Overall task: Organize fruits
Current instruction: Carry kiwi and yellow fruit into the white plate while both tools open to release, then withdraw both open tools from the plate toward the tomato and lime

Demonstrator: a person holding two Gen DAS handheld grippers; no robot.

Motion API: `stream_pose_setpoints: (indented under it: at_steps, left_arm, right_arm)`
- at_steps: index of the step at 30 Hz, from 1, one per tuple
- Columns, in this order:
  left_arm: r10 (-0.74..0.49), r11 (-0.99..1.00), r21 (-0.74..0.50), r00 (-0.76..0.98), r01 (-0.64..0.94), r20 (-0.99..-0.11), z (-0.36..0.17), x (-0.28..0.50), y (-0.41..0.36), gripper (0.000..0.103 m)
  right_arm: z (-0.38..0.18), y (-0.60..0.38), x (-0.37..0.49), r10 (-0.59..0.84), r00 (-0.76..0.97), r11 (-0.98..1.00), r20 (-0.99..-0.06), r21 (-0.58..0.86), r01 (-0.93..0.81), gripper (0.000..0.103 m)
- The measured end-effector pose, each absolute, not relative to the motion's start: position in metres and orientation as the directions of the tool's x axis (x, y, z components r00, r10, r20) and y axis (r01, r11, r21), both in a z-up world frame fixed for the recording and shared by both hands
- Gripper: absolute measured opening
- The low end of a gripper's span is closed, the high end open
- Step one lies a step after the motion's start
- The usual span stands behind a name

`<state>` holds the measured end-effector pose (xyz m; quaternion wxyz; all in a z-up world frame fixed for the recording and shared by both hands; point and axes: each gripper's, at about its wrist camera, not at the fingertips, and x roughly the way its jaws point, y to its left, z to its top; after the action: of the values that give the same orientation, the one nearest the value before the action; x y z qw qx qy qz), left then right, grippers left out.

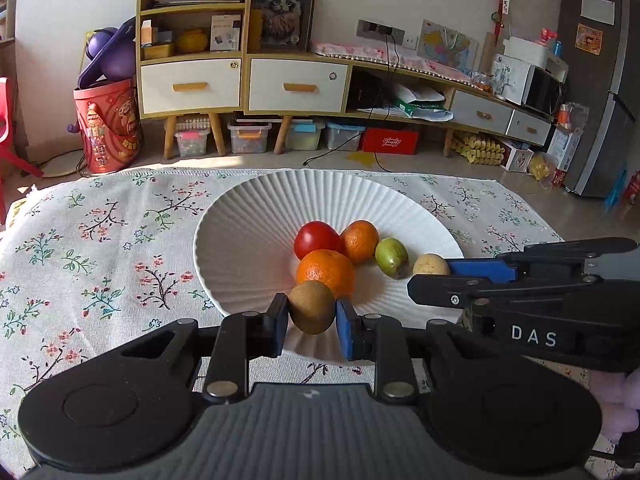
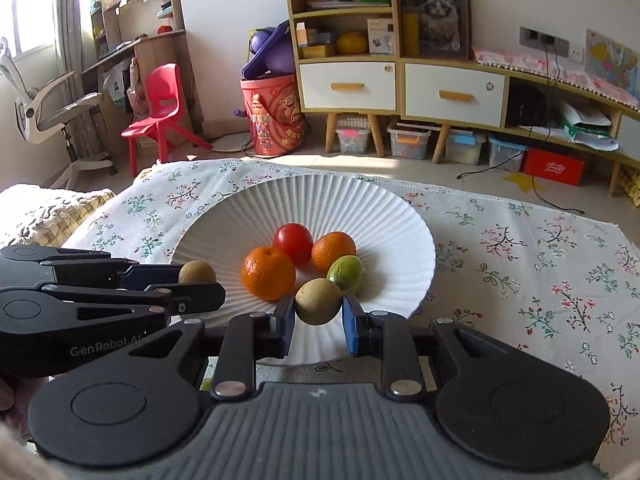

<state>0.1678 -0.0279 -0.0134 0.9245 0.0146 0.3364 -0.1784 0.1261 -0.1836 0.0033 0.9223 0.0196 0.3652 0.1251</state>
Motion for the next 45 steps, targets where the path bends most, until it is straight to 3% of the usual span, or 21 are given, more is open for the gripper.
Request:
stream_pose_setpoints:
  at_steps: [21, 26, 36, 39, 43, 45]
  left_arm:
    - [-0.380, 0.904, -0.105, 0.669, 0.413, -0.639, -0.024, 0.184, -0.041, 0.010]
    - [-0.374, 0.906, -0.096, 0.674, 0.412, -0.638, -0.022, 0.184, -0.041, 0.011]
    - [-0.356, 0.913, -0.076, 0.688, 0.401, -0.633, -0.013, 0.169, -0.033, 0.032]
    - [-0.333, 0.921, -0.058, 0.703, 0.384, -0.629, -0.008, 0.159, -0.030, 0.034]
    - [-0.314, 0.928, -0.045, 0.711, 0.370, -0.630, -0.002, 0.147, -0.026, 0.049]
    - [-0.304, 0.932, -0.044, 0.706, 0.361, -0.640, -0.001, 0.143, -0.022, 0.050]
  right_arm:
    - [-0.007, -0.192, 0.140, 0.251, 0.685, 0.967, -0.684, 0.136, -0.217, 0.023]
    - [-0.005, -0.193, 0.140, 0.268, 0.678, 0.962, -0.685, 0.153, -0.225, 0.027]
    - [0.003, -0.195, 0.132, 0.262, 0.690, 0.964, -0.675, 0.151, -0.218, 0.037]
    - [0.006, -0.197, 0.127, 0.255, 0.696, 0.966, -0.671, 0.150, -0.209, 0.041]
    - [0.008, -0.197, 0.121, 0.234, 0.691, 0.971, -0.684, 0.135, -0.196, 0.044]
    - [0.008, -0.197, 0.116, 0.229, 0.687, 0.972, -0.690, 0.130, -0.194, 0.045]
